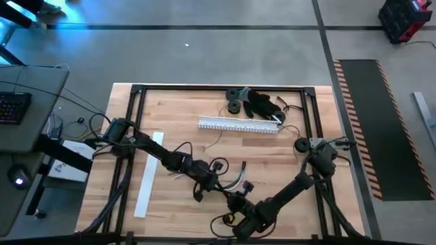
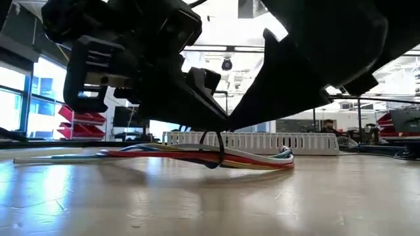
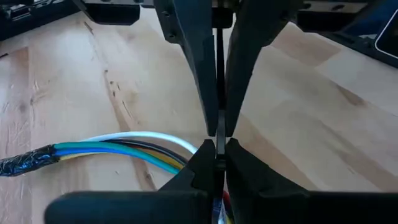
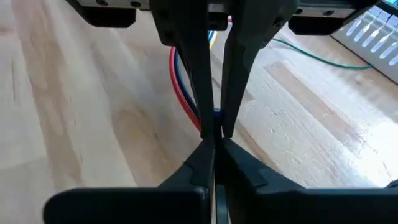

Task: Ziptie cables
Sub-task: Wrap the cable wire using a black zip tie

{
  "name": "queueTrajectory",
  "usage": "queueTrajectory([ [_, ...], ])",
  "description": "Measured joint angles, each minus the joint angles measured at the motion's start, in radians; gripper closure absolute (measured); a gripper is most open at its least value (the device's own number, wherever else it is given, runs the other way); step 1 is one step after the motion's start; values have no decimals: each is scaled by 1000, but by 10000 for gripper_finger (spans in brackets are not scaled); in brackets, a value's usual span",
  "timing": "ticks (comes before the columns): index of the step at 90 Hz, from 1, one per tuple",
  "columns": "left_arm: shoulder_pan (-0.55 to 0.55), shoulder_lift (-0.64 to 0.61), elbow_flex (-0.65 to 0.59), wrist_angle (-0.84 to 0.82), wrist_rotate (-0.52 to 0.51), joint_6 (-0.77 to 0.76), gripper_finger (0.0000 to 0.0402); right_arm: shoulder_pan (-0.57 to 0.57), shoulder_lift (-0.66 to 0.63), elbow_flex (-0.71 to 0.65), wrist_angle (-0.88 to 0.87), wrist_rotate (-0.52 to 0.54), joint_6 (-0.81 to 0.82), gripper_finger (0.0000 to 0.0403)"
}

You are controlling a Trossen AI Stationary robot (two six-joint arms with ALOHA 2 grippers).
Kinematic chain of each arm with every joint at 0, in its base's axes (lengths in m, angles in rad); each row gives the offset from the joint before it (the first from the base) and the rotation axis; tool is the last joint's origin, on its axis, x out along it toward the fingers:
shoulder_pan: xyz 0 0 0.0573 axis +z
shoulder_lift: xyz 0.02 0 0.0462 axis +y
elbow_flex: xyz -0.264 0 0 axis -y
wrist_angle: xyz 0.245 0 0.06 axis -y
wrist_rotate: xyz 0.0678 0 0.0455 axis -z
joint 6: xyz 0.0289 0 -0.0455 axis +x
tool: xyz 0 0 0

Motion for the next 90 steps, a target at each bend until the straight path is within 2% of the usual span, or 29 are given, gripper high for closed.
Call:
queueTrajectory([
  [33, -2, 0, 4, 7, 9, 0, 394, 159, 0, 0, -123, 69, 389, 402],
  [46, -2, 0, 5, 4, 7, -1, 394, 214, 0, 0, -203, 56, 549, 403],
  [56, 2, 4, -3, -30, -7, 0, 394, 259, -1, 13, -306, -14, 646, 402],
  [72, 2, 1, -2, -36, -9, -1, 394, 285, -1, 37, -525, -189, 824, 402],
  [90, 2, 1, -1, -28, -6, -2, 394, 305, -3, 38, -560, -353, 847, 402],
])
